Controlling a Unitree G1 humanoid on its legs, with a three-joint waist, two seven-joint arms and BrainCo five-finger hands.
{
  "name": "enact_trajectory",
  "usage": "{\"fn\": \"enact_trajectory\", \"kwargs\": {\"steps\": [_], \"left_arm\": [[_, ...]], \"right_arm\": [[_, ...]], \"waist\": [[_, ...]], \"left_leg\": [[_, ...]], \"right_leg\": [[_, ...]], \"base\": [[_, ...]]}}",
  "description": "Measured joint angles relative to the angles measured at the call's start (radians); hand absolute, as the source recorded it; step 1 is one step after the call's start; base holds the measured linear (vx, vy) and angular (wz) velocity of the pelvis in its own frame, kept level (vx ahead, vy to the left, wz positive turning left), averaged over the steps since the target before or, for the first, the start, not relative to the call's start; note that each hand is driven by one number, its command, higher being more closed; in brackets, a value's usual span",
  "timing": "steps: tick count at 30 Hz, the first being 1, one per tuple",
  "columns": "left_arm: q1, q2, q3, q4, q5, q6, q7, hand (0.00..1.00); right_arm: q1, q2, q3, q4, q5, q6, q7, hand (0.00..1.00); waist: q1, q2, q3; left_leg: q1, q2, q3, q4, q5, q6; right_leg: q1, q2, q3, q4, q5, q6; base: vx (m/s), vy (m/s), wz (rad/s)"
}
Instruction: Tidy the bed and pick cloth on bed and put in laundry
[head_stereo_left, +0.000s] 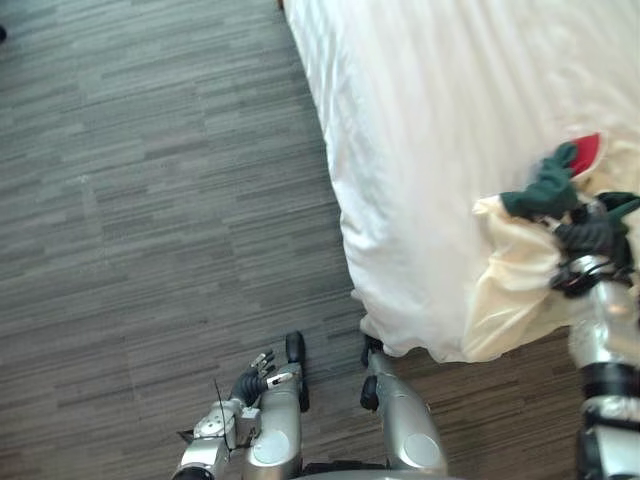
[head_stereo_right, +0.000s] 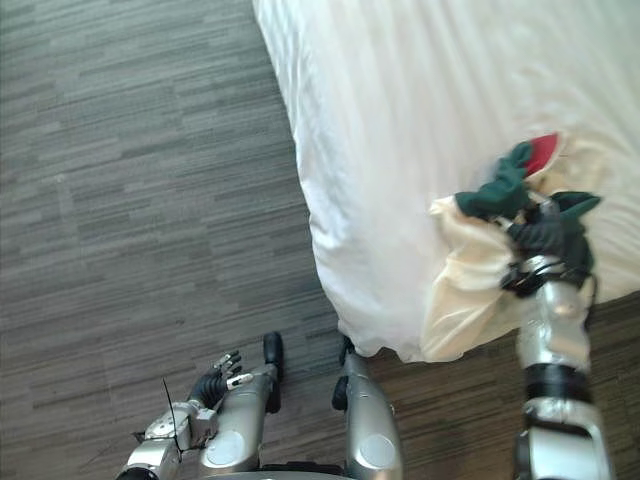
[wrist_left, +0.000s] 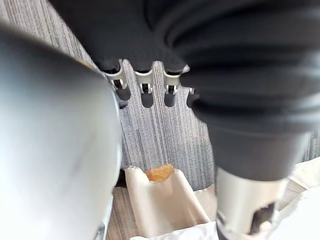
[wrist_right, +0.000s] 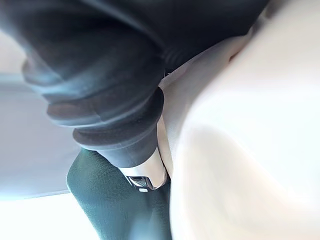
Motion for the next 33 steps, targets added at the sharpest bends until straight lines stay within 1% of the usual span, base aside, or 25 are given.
{"fn": "enact_trajectory", "kwargs": {"steps": [1, 2, 4, 5, 7, 10, 12, 13, 14, 15, 16, 17, 18, 19, 21, 23, 25, 26, 27, 28, 29, 30, 31, 32, 33], "left_arm": [[0.026, -0.014, 0.022, -0.004, -0.001, -0.008, 0.000, 0.00], [0.041, -0.019, 0.029, -0.009, -0.003, -0.010, 0.000, 0.00], [0.099, -0.029, 0.046, -0.007, -0.020, -0.014, -0.001, 0.00], [0.112, -0.034, 0.054, -0.007, -0.020, -0.017, -0.001, 0.00], [0.148, -0.044, 0.068, 0.020, -0.020, -0.016, 0.000, 0.00], [0.157, -0.065, 0.094, 0.034, -0.031, -0.028, 0.000, 0.00], [0.179, -0.076, 0.104, 0.033, -0.044, -0.044, -0.001, 0.00], [0.194, -0.082, 0.107, 0.034, -0.074, -0.049, -0.002, 0.00], [0.199, -0.085, 0.106, 0.033, -0.087, -0.050, -0.003, 0.00], [0.202, -0.079, 0.107, 0.032, -0.111, -0.051, -0.011, 0.00], [0.203, -0.076, 0.108, 0.034, -0.121, -0.052, -0.019, 0.00], [0.203, -0.075, 0.109, 0.048, -0.138, -0.057, -0.023, 0.00], [0.204, -0.072, 0.108, 0.055, -0.147, -0.055, -0.023, 0.00], [0.205, -0.069, 0.108, 0.055, -0.160, -0.056, -0.023, 0.00], [0.213, -0.069, 0.109, 0.047, -0.200, -0.056, -0.021, 0.00], [0.225, -0.070, 0.108, 0.028, -0.239, -0.057, -0.021, 0.00], [0.229, -0.079, 0.107, 0.000, -0.295, -0.062, -0.023, 0.00], [0.230, -0.080, 0.107, -0.013, -0.308, -0.062, -0.023, 0.00], [0.229, -0.080, 0.107, -0.038, -0.330, -0.062, -0.023, 0.00], [0.229, -0.097, 0.109, -0.060, -0.340, -0.062, -0.027, 0.00], [0.229, -0.104, 0.112, -0.066, -0.342, -0.061, -0.032, 0.00], [0.230, -0.100, 0.130, -0.071, -0.345, -0.064, -0.046, 0.00], [0.229, -0.091, 0.129, -0.068, -0.345, -0.060, -0.044, 0.00], [0.229, -0.089, 0.127, -0.068, -0.346, -0.057, -0.044, 0.00], [0.223, -0.095, 0.121, -0.067, -0.346, -0.049, -0.044, 0.00]], "right_arm": [[0.047, 0.045, 0.024, -0.029, 0.022, 0.014, 0.026, 1.00], [0.070, 0.064, 0.040, -0.043, 0.034, 0.020, 0.038, 1.00], [0.140, 0.130, 0.091, -0.088, 0.090, 0.056, 0.070, 1.00], [0.154, 0.146, 0.101, -0.097, 0.102, 0.063, 0.073, 1.00], [0.204, 0.196, 0.122, -0.132, 0.144, 0.099, 0.089, 1.00], [0.243, 0.213, 0.144, -0.170, 0.194, 0.129, 0.102, 1.00], [0.278, 0.222, 0.178, -0.189, 0.202, 0.147, 0.110, 1.00], [0.303, 0.223, 0.208, -0.190, 0.182, 0.170, 0.125, 1.00], [0.316, 0.222, 0.221, -0.190, 0.162, 0.178, 0.133, 1.00], [0.358, 0.229, 0.243, -0.191, 0.127, 0.186, 0.148, 1.00], [0.386, 0.228, 0.260, -0.188, 0.113, 0.184, 0.152, 1.00], [0.408, 0.211, 0.286, -0.134, 0.087, 0.182, 0.163, 1.00], [0.405, 0.200, 0.311, -0.077, 0.064, 0.182, 0.175, 1.00], [0.402, 0.199, 0.344, -0.010, 0.038, 0.182, 0.186, 1.00], [0.389, 0.196, 0.385, 0.057, 0.012, 0.183, 0.217, 1.00], [0.361, 0.189, 0.436, 0.084, 0.006, 0.184, 0.240, 1.00], [0.309, 0.193, 0.486, 0.107, 0.006, 0.183, 0.265, 1.00], [0.292, 0.195, 0.495, 0.121, 0.007, 0.183, 0.269, 1.00], [0.273, 0.196, 0.501, 0.144, 0.006, 0.182, 0.270, 1.00], [0.275, 0.196, 0.503, 0.144, 0.006, 0.170, 0.270, 1.00], [0.275, 0.198, 0.511, 0.146, 0.007, 0.161, 0.267, 1.00], [0.272, 0.199, 0.537, 0.138, 0.007, 0.148, 0.262, 1.00], [0.277, 0.197, 0.551, 0.121, 0.007, 0.133, 0.261, 1.00], [0.277, 0.195, 0.551, 0.115, 0.007, 0.123, 0.261, 1.00], [0.268, 0.176, 0.550, 0.104, 0.008, 0.104, 0.259, 1.00]], "waist": [[0.001, 0.003, -0.031], [0.001, 0.004, -0.050], [0.002, 0.011, -0.112], [0.003, 0.012, -0.125], [0.004, 0.020, -0.164], [0.003, 0.025, -0.185], [0.005, 0.021, -0.210], [0.005, 0.016, -0.234], [0.003, 0.015, -0.237], [-0.004, 0.006, -0.240], [-0.010, 0.000, -0.244], [-0.012, -0.001, -0.247], [-0.009, -0.002, -0.247], [0.011, -0.002, -0.248], [0.033, -0.006, -0.248], [0.036, -0.005, -0.245], [0.036, -0.002, -0.227], [0.034, -0.006, -0.222], [0.030, -0.010, -0.212], [0.027, 0.008, -0.205], [0.028, 0.008, -0.204], [0.034, -0.002, -0.192], [0.030, -0.006, -0.189], [0.031, -0.005, -0.189], [0.030, 0.027, -0.190]], "left_leg": [[0.027, -0.001, 0.002, -0.017, 0.000, 0.000], [0.040, -0.002, 0.005, -0.029, 0.001, 0.002], [0.088, -0.007, 0.009, -0.071, 0.004, 0.006], [0.098, -0.007, 0.010, -0.081, 0.004, 0.006], [0.143, -0.008, 0.025, -0.119, 0.006, 0.009], [0.174, 0.001, 0.075, -0.145, 0.009, 0.008], [0.201, -0.004, 0.068, -0.171, 0.027, 0.009], [0.204, -0.009, 0.043, -0.177, 0.037, 0.018], [0.206, -0.017, 0.023, -0.173, 0.038, 0.020], [0.204, -0.029, -0.036, -0.153, 0.035, 0.024], [0.199, -0.035, -0.067, -0.145, 0.035, 0.025], [0.203, -0.039, -0.126, -0.143, 0.039, 0.029], [0.205, -0.037, -0.155, -0.136, 0.041, 0.032], [0.211, -0.036, -0.183, -0.127, 0.042, 0.032], [0.181, -0.044, -0.206, -0.101, 0.043, 0.031], [0.144, -0.057, -0.230, -0.082, 0.052, 0.028], [0.098, -0.088, -0.260, -0.101, 0.109, 0.032], [0.088, -0.098, -0.254, -0.114, 0.134, 0.044], [0.075, -0.102, -0.197, -0.151, 0.163, 0.100], [0.067, -0.097, 0.002, -0.128, 0.101, 0.190], [0.059, -0.087, 0.072, -0.119, 0.080, 0.222], [0.058, -0.054, 0.214, -0.087, 0.055, 0.256], [0.057, -0.023, 0.345, -0.043, 0.031, 0.293], [0.058, -0.010, 0.396, -0.025, 0.026, 0.305], [0.060, -0.001, 0.442, -0.019, 0.024, 0.335]], "right_leg": [[0.026, -0.001, -0.001, -0.001, -0.009, 0.006], [0.038, -0.002, -0.001, -0.002, -0.015, 0.011], [0.072, -0.005, -0.006, -0.005, -0.028, 0.018], [0.078, -0.006, -0.008, -0.005, -0.034, 0.025], [0.118, -0.010, -0.026, -0.018, -0.036, 0.028], [0.154, -0.019, -0.056, -0.021, -0.045, 0.039], [0.180, -0.027, -0.079, -0.021, -0.054, 0.049], [0.185, -0.023, -0.075, -0.001, -0.077, 0.052], [0.182, -0.024, -0.047, 0.029, -0.104, 0.049], [0.177, -0.021, 0.071, 0.113, -0.189, 0.031], [0.180, -0.019, 0.122, 0.146, -0.223, 0.019], [0.191, -0.019, 0.158, 0.198, -0.246, 0.004], [0.199, -0.015, 0.171, 0.226, -0.257, -0.013], [0.210, -0.015, 0.160, 0.247, -0.270, -0.027], [0.232, -0.026, 0.111, 0.240, -0.280, -0.016], [0.232, -0.038, 0.074, 0.238, -0.297, -0.003], [0.231, -0.060, 0.023, 0.219, -0.332, 0.024], [0.233, -0.070, 0.004, 0.216, -0.343, 0.036], [0.239, -0.094, -0.074, 0.215, -0.344, 0.038], [0.272, -0.092, -0.184, 0.215, -0.344, 0.040], [0.286, -0.093, -0.230, 0.222, -0.344, 0.040], [0.323, -0.106, -0.307, 0.247, -0.344, 0.040], [0.362, -0.111, -0.389, 0.277, -0.344, 0.040], [0.372, -0.120, -0.425, 0.306, -0.344, 0.040], [0.352, -0.154, -0.476, 0.430, -0.342, 0.036]], "base": [[0.04, 0.013, 0.06], [0.01, 0.025, 0.03], [0.01, 0.012, 0.02], [0.02, 0.016, 0.05], [0.04, 0.011, 0.15], [0.06, 0.017, 0.33], [0.10, 0.015, 0.38], [0.12, -0.004, 0.41], [0.19, 0.012, 0.78], [0.15, 0.007, 0.92], [0.20, -0.013, 1.49], [0.15, -0.043, 1.41], [0.18, -0.059, 1.40], [0.12, -0.071, 0.89], [0.03, -0.076, 0.84], [-0.05, -0.051, 0.82], [-0.10, -0.053, 0.98], [-0.12, -0.024, 1.41], [-0.09, 0.042, 1.94], [-0.07, 0.062, 2.20], [-0.02, 0.078, 2.36], [0.05, 0.039, 2.58], [0.05, 0.024, 2.59], [0.14, 0.076, 2.66], [0.11, 0.099, 2.27]]}}
